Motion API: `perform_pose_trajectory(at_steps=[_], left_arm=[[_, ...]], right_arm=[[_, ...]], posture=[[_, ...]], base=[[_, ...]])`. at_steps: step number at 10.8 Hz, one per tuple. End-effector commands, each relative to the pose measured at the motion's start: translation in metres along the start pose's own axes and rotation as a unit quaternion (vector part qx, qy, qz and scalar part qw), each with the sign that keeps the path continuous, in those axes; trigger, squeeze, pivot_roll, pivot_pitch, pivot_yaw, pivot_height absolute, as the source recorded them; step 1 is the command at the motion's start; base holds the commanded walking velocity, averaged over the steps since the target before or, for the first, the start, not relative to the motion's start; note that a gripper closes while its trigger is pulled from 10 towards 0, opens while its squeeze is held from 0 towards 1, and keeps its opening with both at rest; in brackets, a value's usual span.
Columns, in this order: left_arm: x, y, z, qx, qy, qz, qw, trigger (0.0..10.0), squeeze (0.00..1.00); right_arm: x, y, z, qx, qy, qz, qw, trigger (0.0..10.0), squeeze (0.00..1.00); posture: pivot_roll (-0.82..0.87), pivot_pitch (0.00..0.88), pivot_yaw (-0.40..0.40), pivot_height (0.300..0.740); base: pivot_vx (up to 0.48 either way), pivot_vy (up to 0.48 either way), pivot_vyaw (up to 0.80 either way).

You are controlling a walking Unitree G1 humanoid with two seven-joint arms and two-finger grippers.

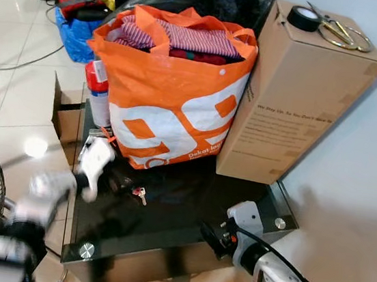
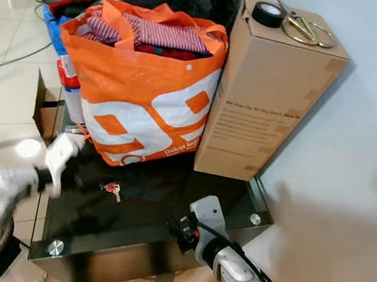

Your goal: Hang keys on a hook

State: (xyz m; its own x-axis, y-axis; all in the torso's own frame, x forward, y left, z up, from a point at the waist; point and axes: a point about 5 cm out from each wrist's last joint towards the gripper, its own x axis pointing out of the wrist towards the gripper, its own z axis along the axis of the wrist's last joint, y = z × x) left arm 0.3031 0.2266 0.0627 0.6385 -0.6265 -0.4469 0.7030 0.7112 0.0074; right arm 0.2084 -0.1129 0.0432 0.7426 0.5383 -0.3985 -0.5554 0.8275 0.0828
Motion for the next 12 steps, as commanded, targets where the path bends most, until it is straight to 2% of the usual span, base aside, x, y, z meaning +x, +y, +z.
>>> perform_pose_trajectory(at_steps=[1,4,6,8,10,12], left_arm=[[0.004,-0.001,-0.005,0.002,0.038,-0.004,0.999,10.0,0.0],[0.018,-0.001,-0.016,-0.003,0.136,0.012,0.991,10.0,0.0],[0.026,-0.003,-0.016,0.002,0.148,0.034,0.988,10.0,0.0],[0.03,-0.001,-0.012,0.001,0.137,0.064,0.988,10.0,0.0],[0.033,-0.006,-0.013,0.011,0.136,0.05,0.989,10.0,0.0],[0.037,-0.012,-0.016,0.016,0.134,0.031,0.99,10.0,0.0]], right_arm=[[0.0,-0.003,-0.002,-0.005,0.004,-0.006,1.0,10.0,0.0],[-0.004,-0.006,-0.001,-0.009,0.006,-0.005,1.0,10.0,0.0],[-0.01,-0.008,-0.001,-0.011,0.007,-0.008,1.0,10.0,0.0],[-0.016,-0.006,0.001,-0.008,0.001,-0.006,1.0,10.0,0.0],[-0.022,-0.002,-0.001,-0.022,0.014,0.02,0.999,10.0,0.0],[-0.029,-0.002,-0.002,-0.02,0.019,0.016,0.999,10.0,0.0]], posture=[[-0.09,0.032,-0.09,0.74],[-0.12,0.047,-0.097,0.74],[-0.14,0.061,-0.102,0.74],[-0.15,0.085,-0.108,0.74],[-0.16,0.114,-0.113,0.74],[-0.17,0.135,-0.114,0.74]], base=[[0.0,0.0,0.0],[0.0,0.0,0.0],[0.0,0.0,0.0],[0.0,0.0,0.0],[0.0,0.0,0.0],[0.0,0.0,0.0]])
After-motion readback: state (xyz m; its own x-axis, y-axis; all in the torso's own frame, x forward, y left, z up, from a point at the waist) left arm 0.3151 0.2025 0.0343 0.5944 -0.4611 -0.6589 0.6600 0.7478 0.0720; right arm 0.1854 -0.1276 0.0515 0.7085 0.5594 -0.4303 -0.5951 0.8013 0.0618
